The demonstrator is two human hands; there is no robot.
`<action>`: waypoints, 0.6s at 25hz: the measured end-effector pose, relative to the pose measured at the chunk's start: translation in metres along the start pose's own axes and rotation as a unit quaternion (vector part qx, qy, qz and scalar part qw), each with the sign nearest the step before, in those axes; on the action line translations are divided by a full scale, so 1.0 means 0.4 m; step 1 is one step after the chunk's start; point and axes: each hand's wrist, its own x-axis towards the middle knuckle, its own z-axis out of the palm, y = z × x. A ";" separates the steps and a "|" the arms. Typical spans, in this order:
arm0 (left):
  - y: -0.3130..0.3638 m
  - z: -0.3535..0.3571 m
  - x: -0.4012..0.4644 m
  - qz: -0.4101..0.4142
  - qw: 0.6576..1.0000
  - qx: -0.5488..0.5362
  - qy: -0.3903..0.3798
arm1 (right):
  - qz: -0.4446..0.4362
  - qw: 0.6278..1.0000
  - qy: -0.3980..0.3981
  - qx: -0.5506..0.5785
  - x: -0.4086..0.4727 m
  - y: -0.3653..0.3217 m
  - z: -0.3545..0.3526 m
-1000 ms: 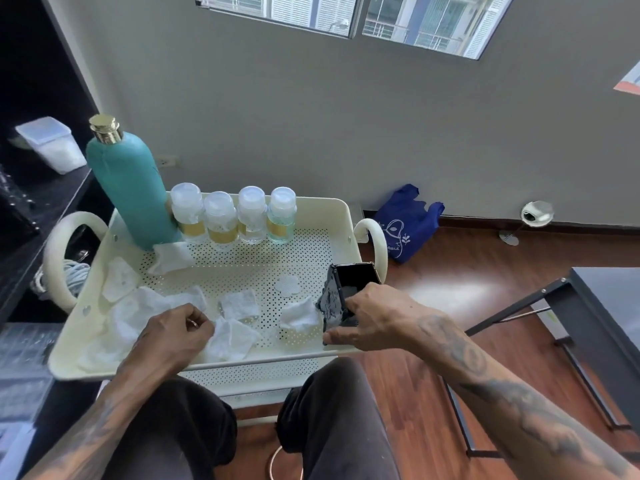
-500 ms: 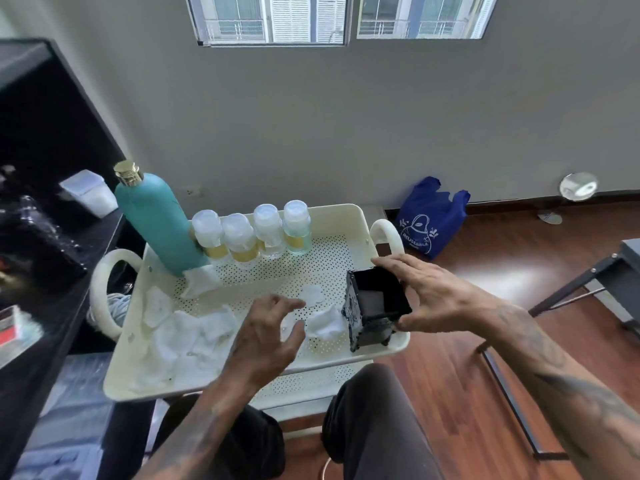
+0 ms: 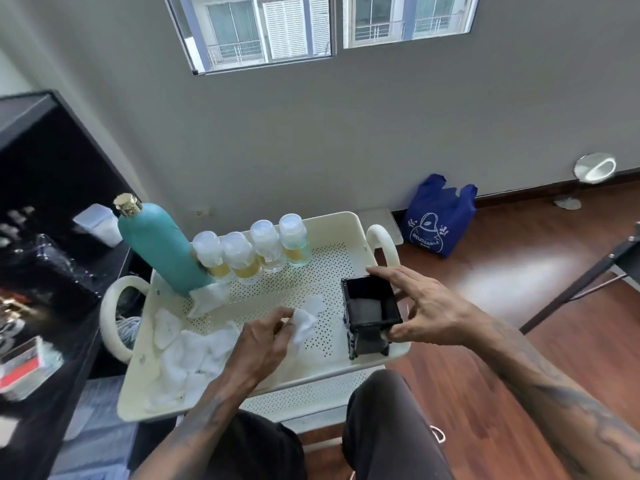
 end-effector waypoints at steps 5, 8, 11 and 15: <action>-0.011 -0.027 -0.022 0.016 0.998 0.066 0.014 | 0.003 1.000 -0.001 0.009 -0.007 -0.003 0.005; -0.001 -0.030 -0.025 0.052 0.995 0.070 0.047 | 0.010 1.000 0.002 0.014 -0.010 -0.010 0.005; 0.006 -0.036 -0.026 0.010 1.000 0.012 0.010 | 0.013 1.000 0.002 0.020 -0.010 -0.008 0.007; 0.009 -0.041 -0.028 -0.065 0.997 -0.018 0.034 | 0.009 1.000 0.001 0.025 -0.009 0.002 0.010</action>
